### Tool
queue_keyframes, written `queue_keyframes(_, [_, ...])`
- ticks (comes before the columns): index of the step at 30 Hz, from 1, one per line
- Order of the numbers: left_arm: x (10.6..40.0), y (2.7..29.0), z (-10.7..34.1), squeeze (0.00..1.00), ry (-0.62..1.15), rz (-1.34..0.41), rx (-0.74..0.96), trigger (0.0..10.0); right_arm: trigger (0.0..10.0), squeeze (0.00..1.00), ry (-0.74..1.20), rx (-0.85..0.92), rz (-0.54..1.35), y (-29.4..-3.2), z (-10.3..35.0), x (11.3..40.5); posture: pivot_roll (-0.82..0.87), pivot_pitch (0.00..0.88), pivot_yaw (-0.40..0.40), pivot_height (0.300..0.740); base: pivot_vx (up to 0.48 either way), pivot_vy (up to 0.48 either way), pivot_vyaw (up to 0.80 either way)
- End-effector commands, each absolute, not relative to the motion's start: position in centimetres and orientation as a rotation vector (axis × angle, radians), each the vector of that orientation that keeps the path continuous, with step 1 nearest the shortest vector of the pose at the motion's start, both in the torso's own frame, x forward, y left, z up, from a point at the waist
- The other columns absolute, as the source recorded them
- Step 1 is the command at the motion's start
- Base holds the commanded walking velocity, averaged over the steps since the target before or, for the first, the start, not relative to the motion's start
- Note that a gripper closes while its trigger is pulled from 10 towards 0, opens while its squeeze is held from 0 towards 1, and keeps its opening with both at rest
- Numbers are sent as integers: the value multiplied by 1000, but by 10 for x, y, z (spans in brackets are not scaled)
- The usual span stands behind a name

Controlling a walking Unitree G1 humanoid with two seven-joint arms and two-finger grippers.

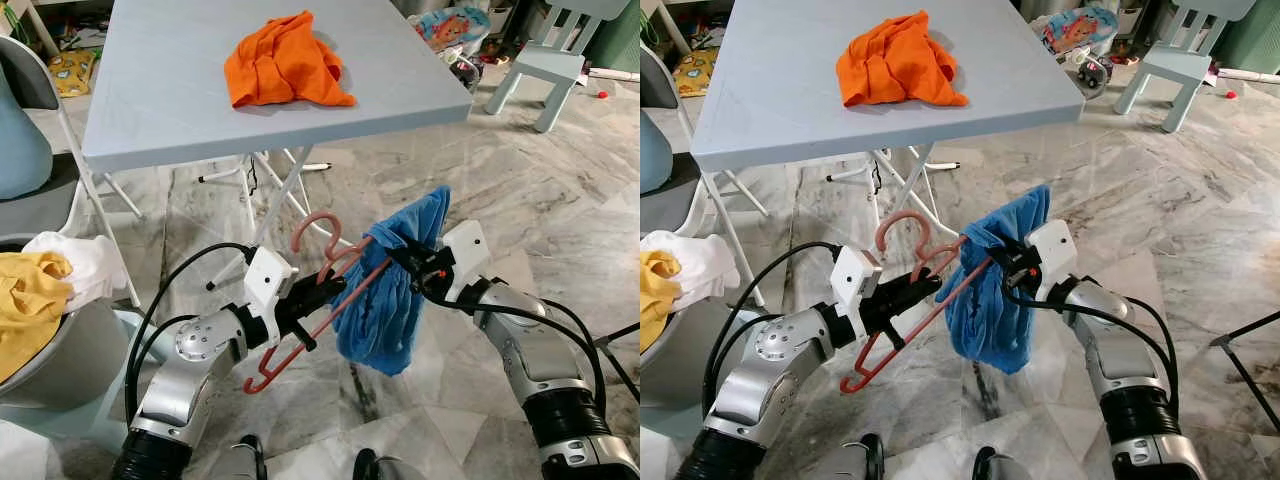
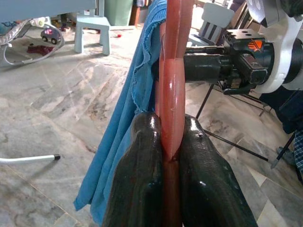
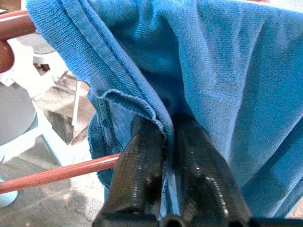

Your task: Hang hanger

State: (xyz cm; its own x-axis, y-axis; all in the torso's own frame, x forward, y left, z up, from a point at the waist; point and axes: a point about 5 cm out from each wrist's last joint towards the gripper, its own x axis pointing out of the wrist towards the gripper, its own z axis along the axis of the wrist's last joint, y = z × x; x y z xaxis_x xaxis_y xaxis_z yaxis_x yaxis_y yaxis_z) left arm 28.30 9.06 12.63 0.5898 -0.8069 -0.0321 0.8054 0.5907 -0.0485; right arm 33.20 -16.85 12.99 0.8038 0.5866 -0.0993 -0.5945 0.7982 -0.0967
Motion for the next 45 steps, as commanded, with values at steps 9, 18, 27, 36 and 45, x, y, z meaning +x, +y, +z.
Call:
queue_keyframes(9, [280,88,129,0,15,-949,-16,0,0,0,20,-65,568,-182,142,340,42,180,-40,740,0,0,0])
queue_keyframes(18, [286,95,113,0,112,-873,88,0,0,0,-20,-72,568,-185,153,343,36,177,-44,740,0,0,0])
queue_keyframes(27, [277,98,99,0,157,-862,121,0,0,0,-112,-88,466,-190,179,355,29,180,-54,740,0,0,0])
queue_keyframes(36, [256,98,109,0,133,-979,219,0,0,0,-78,-199,266,-184,175,375,52,183,-65,740,0,0,0])
queue_keyframes(45, [245,126,90,0,219,-762,269,0,0,0,-76,-324,-6,-219,175,378,58,188,-71,740,0,0,0])
